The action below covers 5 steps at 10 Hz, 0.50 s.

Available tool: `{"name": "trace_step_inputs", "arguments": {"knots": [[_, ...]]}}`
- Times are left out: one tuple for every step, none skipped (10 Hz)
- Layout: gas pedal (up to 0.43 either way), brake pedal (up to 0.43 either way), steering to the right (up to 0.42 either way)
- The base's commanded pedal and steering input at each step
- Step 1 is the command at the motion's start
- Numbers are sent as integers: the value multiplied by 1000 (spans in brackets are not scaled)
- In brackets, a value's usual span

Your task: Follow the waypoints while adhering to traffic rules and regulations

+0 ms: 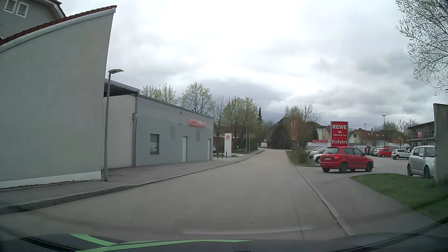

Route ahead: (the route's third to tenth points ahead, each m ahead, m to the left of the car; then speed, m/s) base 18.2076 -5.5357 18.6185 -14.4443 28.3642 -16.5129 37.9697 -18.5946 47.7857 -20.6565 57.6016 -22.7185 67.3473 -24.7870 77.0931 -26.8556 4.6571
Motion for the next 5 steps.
{"name": "trace_step_inputs", "arguments": {"knots": [[28,0,24],[28,0,36],[20,0,48],[0,0,59],[0,0,71]]}}
